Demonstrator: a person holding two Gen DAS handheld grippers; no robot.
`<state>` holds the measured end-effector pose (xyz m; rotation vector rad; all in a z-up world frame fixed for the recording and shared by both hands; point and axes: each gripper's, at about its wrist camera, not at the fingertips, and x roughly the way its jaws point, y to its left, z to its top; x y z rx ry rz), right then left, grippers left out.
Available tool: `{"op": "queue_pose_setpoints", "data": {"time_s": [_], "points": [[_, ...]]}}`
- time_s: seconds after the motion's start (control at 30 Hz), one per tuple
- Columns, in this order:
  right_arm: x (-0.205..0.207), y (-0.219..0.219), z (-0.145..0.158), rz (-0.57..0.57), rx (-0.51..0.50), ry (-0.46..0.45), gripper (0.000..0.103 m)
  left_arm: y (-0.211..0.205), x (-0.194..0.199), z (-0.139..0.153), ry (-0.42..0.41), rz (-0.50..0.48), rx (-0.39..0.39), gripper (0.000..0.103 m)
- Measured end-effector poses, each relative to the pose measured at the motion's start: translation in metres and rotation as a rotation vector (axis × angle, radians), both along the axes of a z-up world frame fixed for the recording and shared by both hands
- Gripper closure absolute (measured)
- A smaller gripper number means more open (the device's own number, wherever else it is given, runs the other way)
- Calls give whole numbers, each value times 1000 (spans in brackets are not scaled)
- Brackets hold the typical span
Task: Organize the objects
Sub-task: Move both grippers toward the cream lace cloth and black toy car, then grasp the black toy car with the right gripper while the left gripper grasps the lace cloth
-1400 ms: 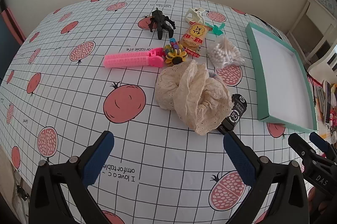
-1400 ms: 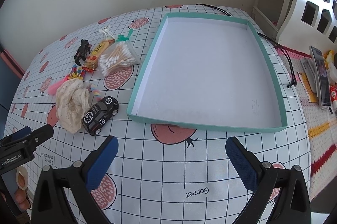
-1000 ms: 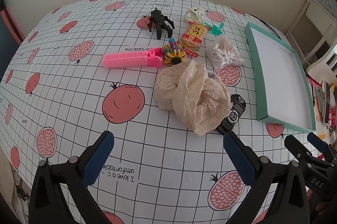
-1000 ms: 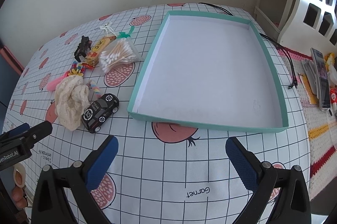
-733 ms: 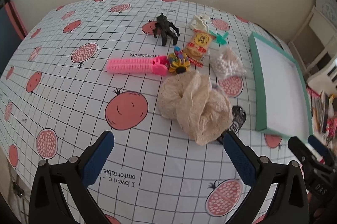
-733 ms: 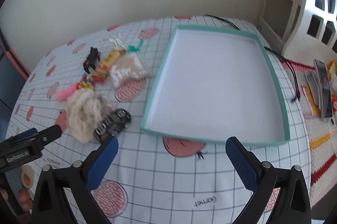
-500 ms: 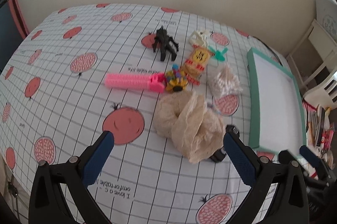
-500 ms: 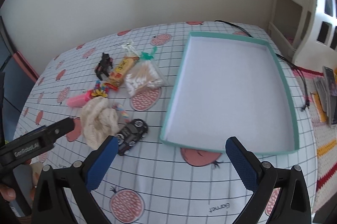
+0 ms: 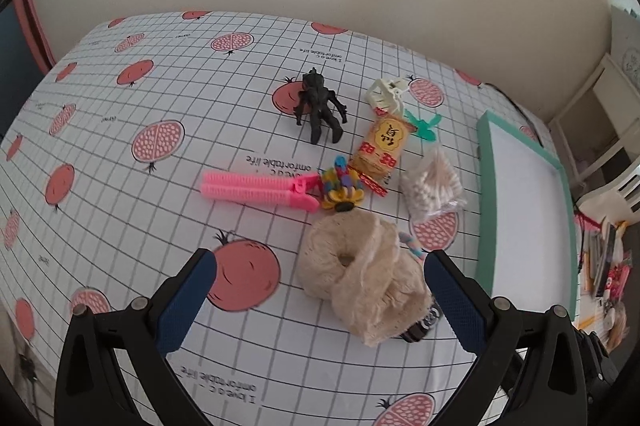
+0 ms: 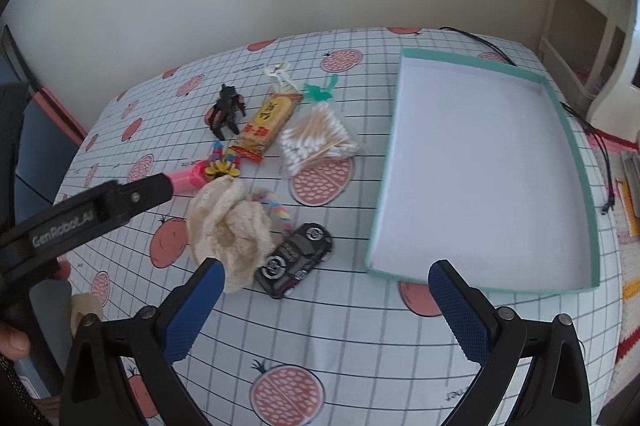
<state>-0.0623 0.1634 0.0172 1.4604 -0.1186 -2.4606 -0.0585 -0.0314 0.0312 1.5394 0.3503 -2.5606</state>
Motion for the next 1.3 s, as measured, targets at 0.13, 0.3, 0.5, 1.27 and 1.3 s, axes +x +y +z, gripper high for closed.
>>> {"op": "queue_pose_setpoints", "data": {"time_s": [0.13,0.3,0.5,1.27,1.3], "points": [[-9,-15,-3,22,0,-14,0,-8,-11,2,-2,11,29,0],[-15,-29,-15,55,3,-46,0,-8,-18,-3,-4,17,29,0],[-18,-30,-34,57,7,-99,6,-17,-13,-19,-42,36,50,0],[-23,-24,-39,-10,-89,-139,51,-5,-21,-42,-103,7,93,3],[-25,-24,-40,-14,-88,-141,51,-4,-21,-44,-107,5,94,4]]}}
